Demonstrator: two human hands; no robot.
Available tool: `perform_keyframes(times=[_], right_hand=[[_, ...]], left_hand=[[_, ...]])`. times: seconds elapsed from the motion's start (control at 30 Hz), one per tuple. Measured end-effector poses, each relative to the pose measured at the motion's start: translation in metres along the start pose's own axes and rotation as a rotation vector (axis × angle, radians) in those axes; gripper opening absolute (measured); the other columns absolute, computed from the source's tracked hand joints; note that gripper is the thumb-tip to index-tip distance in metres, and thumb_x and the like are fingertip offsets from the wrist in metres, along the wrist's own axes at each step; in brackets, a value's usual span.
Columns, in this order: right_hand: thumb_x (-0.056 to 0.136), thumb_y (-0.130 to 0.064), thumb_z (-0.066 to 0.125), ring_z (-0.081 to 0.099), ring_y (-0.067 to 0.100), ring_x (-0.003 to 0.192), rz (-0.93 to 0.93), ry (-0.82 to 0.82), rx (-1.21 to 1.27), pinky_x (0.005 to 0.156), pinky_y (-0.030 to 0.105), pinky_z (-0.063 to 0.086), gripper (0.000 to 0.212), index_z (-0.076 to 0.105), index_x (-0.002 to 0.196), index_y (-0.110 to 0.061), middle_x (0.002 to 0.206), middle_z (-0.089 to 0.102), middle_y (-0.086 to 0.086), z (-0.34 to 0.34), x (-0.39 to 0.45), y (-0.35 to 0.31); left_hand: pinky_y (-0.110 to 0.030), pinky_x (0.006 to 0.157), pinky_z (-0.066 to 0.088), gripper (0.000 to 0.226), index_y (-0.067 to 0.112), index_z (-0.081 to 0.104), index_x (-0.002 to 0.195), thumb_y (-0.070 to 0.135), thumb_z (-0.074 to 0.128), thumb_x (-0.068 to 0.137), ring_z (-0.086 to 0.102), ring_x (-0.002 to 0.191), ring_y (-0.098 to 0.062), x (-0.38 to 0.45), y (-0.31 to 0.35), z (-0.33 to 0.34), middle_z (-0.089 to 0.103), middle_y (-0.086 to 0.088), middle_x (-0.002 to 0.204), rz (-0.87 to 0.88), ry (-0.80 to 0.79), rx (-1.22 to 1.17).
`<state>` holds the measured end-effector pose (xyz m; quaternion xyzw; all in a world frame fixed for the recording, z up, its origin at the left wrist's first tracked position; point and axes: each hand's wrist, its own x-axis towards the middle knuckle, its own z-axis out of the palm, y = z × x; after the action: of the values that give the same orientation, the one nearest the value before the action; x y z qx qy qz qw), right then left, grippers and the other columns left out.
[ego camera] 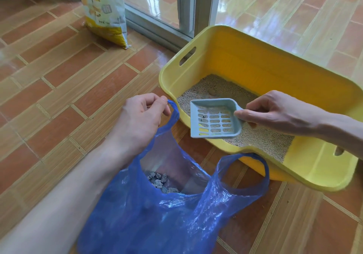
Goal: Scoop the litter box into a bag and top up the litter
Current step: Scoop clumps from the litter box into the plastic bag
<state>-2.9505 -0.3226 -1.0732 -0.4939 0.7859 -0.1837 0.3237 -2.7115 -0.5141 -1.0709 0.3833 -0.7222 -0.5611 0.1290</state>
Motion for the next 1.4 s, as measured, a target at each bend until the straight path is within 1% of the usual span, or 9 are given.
perform_keyframes(times=[0.17,0.37,0.5,0.57,0.63,0.73,0.87,1.03,1.4], right_hand=[[0.091,-0.068,0.050,0.034,0.010,0.045,-0.056,-0.114,-0.169,0.044,0.024,0.029,0.059,0.058,0.059,-0.018,0.049,0.044,-0.007,0.009,-0.002,-0.035],[0.087,-0.076,0.039,0.052,0.027,0.063,-0.260,0.030,-0.598,0.051,0.031,0.033,0.062,0.055,0.073,-0.018,0.060,0.054,0.004,0.045,0.013,-0.057],[0.094,-0.063,0.043,0.061,0.032,0.061,-0.456,0.184,-0.765,0.046,0.028,0.025,0.051,0.051,0.071,-0.018,0.054,0.048,0.002,0.074,0.021,-0.063],[0.096,-0.051,0.042,0.063,0.032,0.061,-0.537,0.178,-0.813,0.049,0.030,0.041,0.044,0.055,0.070,-0.017,0.057,0.057,0.003,0.091,0.026,-0.064],[0.094,-0.037,0.056,0.061,0.031,0.057,-0.618,0.180,-0.869,0.055,0.035,0.049,0.033,0.053,0.068,-0.017,0.057,0.058,0.003,0.107,0.028,-0.064],[0.084,-0.027,0.075,0.055,0.028,0.053,-0.662,0.221,-0.980,0.052,0.034,0.036,0.030,0.052,0.066,-0.019,0.055,0.053,0.001,0.120,0.026,-0.064],[0.083,-0.030,0.076,0.055,0.027,0.053,-0.692,0.255,-0.928,0.052,0.035,0.037,0.032,0.052,0.066,-0.020,0.056,0.053,0.001,0.130,0.019,-0.056],[0.080,-0.034,0.071,0.057,0.027,0.045,-0.516,0.217,-0.827,0.046,0.034,0.048,0.037,0.050,0.055,-0.019,0.048,0.054,0.004,0.147,0.022,-0.046],[0.081,-0.027,0.077,0.055,0.027,0.047,-0.536,0.188,-0.886,0.047,0.033,0.044,0.034,0.049,0.064,-0.019,0.052,0.052,0.001,0.145,0.020,-0.049]], left_hand=[[-0.026,0.049,0.017,0.038,0.017,0.062,0.070,0.030,0.053,0.105,0.021,0.043,-0.015,-0.001,0.001,0.000,0.030,-0.001,0.053,0.010,0.013,0.004],[-0.027,0.048,0.016,0.037,0.016,0.062,0.072,0.029,0.052,0.105,0.021,0.044,-0.016,-0.002,0.002,-0.001,0.029,-0.006,0.057,0.024,0.007,0.018],[-0.027,0.048,0.017,0.038,0.018,0.061,0.069,0.029,0.053,0.105,0.022,0.044,-0.016,-0.003,0.001,-0.002,0.029,-0.005,0.056,0.028,-0.002,0.007],[-0.027,0.048,0.017,0.038,0.019,0.061,0.069,0.030,0.053,0.105,0.022,0.044,-0.016,-0.003,0.001,-0.002,0.030,-0.005,0.057,0.034,-0.001,0.007],[-0.026,0.048,0.017,0.038,0.019,0.061,0.069,0.030,0.053,0.104,0.023,0.043,-0.015,-0.003,0.001,-0.003,0.030,-0.004,0.055,0.036,0.003,0.004],[-0.025,0.047,0.018,0.039,0.019,0.061,0.068,0.029,0.053,0.104,0.023,0.043,-0.015,-0.003,0.000,-0.004,0.031,-0.003,0.055,0.038,0.007,0.007],[-0.024,0.046,0.018,0.039,0.018,0.060,0.068,0.028,0.052,0.105,0.022,0.043,-0.014,-0.004,0.000,-0.004,0.031,0.000,0.053,0.032,0.004,0.009],[-0.027,0.048,0.019,0.039,0.020,0.062,0.068,0.031,0.053,0.104,0.023,0.045,-0.015,-0.005,0.001,-0.004,0.031,-0.005,0.057,0.041,0.001,0.024],[-0.026,0.047,0.019,0.038,0.018,0.062,0.069,0.029,0.053,0.105,0.024,0.041,-0.011,-0.005,0.000,-0.005,0.031,0.001,0.053,0.032,0.004,0.020]])
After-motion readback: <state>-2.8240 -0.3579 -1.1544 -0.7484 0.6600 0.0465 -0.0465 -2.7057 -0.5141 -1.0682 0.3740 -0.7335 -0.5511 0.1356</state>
